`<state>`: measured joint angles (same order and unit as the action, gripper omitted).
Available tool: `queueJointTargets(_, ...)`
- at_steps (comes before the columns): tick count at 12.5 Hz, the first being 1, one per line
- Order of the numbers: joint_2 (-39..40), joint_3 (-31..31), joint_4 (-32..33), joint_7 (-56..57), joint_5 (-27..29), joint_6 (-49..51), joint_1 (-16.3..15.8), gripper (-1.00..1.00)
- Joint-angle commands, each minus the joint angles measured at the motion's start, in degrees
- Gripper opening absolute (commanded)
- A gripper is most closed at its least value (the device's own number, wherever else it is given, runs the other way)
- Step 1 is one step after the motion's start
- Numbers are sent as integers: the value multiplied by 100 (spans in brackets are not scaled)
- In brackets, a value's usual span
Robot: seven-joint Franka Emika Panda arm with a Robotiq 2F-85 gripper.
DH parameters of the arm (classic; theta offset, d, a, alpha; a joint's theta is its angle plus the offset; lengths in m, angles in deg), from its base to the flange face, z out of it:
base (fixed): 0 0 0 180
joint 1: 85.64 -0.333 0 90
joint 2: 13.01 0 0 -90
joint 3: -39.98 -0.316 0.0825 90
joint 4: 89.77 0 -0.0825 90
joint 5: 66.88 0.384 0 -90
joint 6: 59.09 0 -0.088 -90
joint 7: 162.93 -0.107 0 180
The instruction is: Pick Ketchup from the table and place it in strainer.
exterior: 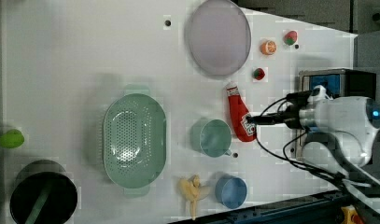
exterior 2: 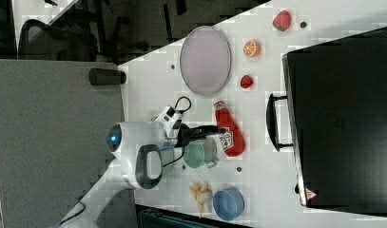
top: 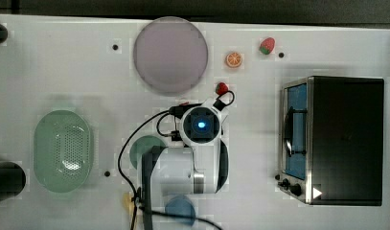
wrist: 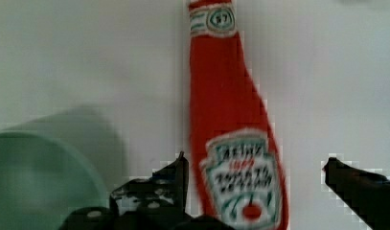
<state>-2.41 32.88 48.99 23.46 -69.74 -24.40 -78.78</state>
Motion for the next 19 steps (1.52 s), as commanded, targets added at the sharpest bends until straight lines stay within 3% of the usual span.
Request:
queueJointTargets(1,397,-55,14,300,-250,-574,18,100)
queueJointTargets(6,861,-66,-97,243,-249,-703,12,100)
queueJointTargets(7,918,-62,-107,243,-250,-711,12,92)
queueJointTargets(10,1007,-46,-117,240,-249,-896,15,25)
queueJointTargets(14,689,-40,-195,236,-248,-813,23,25)
queueJointTargets(19,-693,-221,-500,-10,-215,1084,-20,25)
